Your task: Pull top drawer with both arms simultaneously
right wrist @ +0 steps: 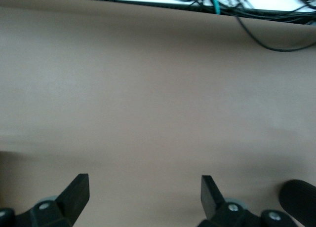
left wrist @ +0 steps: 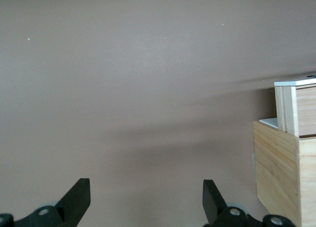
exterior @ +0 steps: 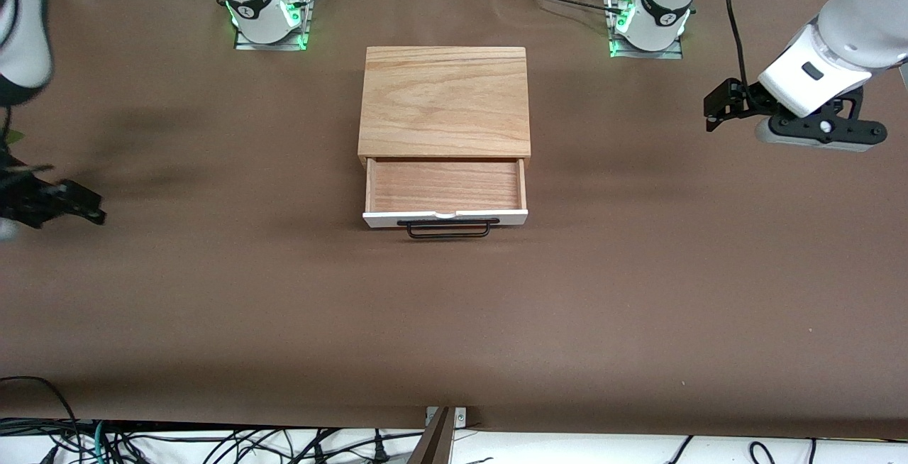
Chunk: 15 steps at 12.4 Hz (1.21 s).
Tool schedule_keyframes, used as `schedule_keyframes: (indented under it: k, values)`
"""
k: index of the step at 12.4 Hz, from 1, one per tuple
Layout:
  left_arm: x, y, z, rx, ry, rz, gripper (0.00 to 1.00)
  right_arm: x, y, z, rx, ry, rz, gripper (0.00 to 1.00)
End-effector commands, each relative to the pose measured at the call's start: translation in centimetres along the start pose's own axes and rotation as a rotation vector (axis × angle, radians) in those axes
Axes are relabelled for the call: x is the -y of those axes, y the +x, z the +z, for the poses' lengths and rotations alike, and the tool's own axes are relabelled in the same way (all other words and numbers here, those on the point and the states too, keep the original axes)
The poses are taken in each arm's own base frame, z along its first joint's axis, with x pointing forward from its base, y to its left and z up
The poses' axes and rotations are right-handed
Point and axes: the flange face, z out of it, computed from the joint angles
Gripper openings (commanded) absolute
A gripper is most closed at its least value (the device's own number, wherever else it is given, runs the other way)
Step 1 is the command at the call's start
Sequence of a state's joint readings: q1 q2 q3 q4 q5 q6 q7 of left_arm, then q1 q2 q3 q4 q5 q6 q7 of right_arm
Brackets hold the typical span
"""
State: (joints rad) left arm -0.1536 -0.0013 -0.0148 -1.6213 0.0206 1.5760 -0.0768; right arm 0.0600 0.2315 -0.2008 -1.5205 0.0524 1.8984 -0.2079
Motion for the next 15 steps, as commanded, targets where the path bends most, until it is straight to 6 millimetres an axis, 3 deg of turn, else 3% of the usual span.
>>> schedule_keyframes:
  k: [1, 4, 6, 12, 15]
  values:
    - [1.6, -1.1, 0.6, -0.014, 0.014, -0.049, 1.00, 0.0, -2.8, -2.6, 0.005, 0.000, 0.024, 1.00]
    - [3.5, -1.6, 0.8, 0.009, 0.015, -0.083, 1.00, 3.5, -4.5, -5.0, 0.073, 0.026, 0.209, 1.00]
    - [3.2, -1.5, 0.8, 0.009, 0.017, -0.079, 1.00, 5.3, -5.8, -7.1, 0.100, 0.035, 0.191, 1.00]
    - [2.4, -1.6, 0.2, 0.019, 0.028, -0.062, 1.00, 3.6, -5.2, -5.1, 0.145, 0.032, 0.189, 1.00]
    - [1.6, -1.6, 0.0, 0.015, 0.034, -0.049, 1.00, 3.4, -5.1, -5.2, 0.144, 0.034, 0.152, 1.00]
